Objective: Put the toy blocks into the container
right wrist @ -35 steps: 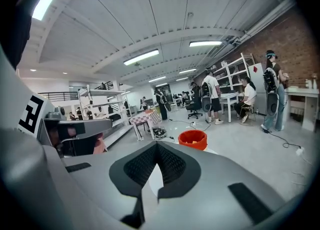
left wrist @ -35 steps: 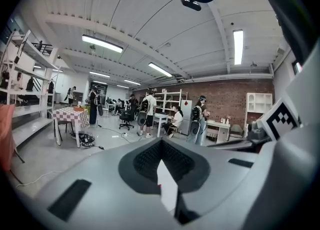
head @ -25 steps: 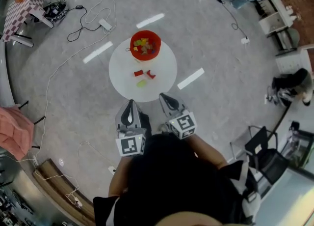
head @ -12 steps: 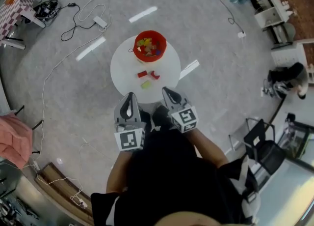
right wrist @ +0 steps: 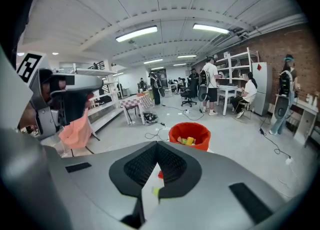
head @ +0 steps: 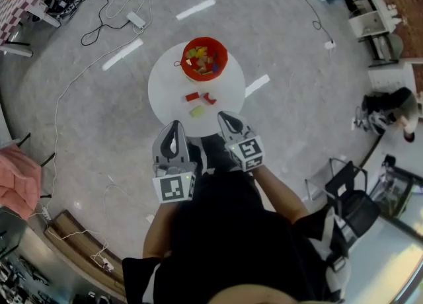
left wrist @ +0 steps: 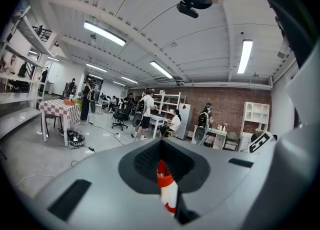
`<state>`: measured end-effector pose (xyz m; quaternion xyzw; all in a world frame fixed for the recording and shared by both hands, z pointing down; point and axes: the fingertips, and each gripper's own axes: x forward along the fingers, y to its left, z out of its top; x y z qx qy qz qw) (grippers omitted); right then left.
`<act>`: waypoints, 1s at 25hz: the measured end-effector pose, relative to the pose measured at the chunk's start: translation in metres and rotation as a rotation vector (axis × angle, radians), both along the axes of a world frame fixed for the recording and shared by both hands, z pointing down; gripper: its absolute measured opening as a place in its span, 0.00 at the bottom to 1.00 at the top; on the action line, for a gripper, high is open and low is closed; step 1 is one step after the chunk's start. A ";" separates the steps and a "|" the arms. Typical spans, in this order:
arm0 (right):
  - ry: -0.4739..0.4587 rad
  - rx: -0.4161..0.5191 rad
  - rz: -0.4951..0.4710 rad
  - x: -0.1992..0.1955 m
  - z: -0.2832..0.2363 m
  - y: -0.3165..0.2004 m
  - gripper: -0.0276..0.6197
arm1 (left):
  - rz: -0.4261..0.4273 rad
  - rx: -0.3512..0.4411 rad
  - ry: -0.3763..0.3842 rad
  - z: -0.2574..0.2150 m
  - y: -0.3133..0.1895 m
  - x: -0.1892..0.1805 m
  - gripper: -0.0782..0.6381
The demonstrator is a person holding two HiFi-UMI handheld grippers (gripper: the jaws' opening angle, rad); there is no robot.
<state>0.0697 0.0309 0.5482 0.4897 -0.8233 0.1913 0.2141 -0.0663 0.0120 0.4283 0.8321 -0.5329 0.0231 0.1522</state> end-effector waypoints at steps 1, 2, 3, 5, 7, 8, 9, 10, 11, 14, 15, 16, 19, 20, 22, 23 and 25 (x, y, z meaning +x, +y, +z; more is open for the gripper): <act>0.001 -0.024 -0.006 0.000 0.006 -0.001 0.03 | 0.002 0.002 0.001 -0.001 -0.002 0.002 0.10; 0.003 -0.042 -0.013 0.001 0.014 -0.003 0.03 | 0.003 0.004 0.003 -0.001 -0.004 0.005 0.10; 0.006 -0.052 -0.019 0.003 0.023 -0.005 0.03 | 0.004 0.005 0.006 0.000 -0.005 0.008 0.10; 0.023 -0.069 -0.034 0.006 0.038 -0.010 0.03 | 0.004 0.002 0.008 0.002 -0.009 0.013 0.10; 0.035 -0.088 -0.039 0.009 0.054 -0.015 0.04 | 0.004 0.001 0.009 0.002 -0.012 0.017 0.10; 0.038 -0.099 -0.040 0.009 0.063 -0.017 0.05 | 0.005 0.001 0.008 0.002 -0.013 0.019 0.10; 0.044 -0.112 -0.044 0.010 0.071 -0.018 0.05 | 0.006 0.001 0.007 0.002 -0.014 0.021 0.10; 0.051 -0.128 -0.050 0.011 0.079 -0.020 0.06 | 0.007 0.001 0.007 0.002 -0.015 0.024 0.10; 0.061 -0.145 -0.056 0.011 0.088 -0.021 0.06 | 0.008 0.003 0.008 0.002 -0.017 0.026 0.10; 0.097 -0.208 -0.077 0.017 0.116 -0.025 0.11 | 0.009 0.007 0.011 -0.001 -0.022 0.034 0.10; 0.111 -0.229 -0.085 0.019 0.126 -0.027 0.13 | 0.008 0.006 0.011 -0.001 -0.024 0.036 0.10; 0.125 -0.249 -0.094 0.021 0.135 -0.028 0.14 | 0.006 0.002 0.011 0.000 -0.026 0.038 0.10; 0.161 -0.298 -0.118 0.027 0.159 -0.032 0.16 | -0.002 -0.014 0.008 0.004 -0.031 0.041 0.10; 0.172 -0.315 -0.126 0.028 0.167 -0.033 0.18 | -0.006 -0.018 0.007 0.005 -0.034 0.041 0.10; 0.195 -0.348 -0.143 0.031 0.183 -0.034 0.20 | -0.014 -0.024 0.006 0.007 -0.038 0.043 0.10; 0.207 -0.364 -0.149 0.033 0.191 -0.034 0.21 | -0.017 -0.029 0.006 0.008 -0.040 0.043 0.10; 0.225 -0.398 -0.153 0.037 0.208 -0.033 0.22 | -0.019 -0.041 0.006 0.011 -0.043 0.045 0.10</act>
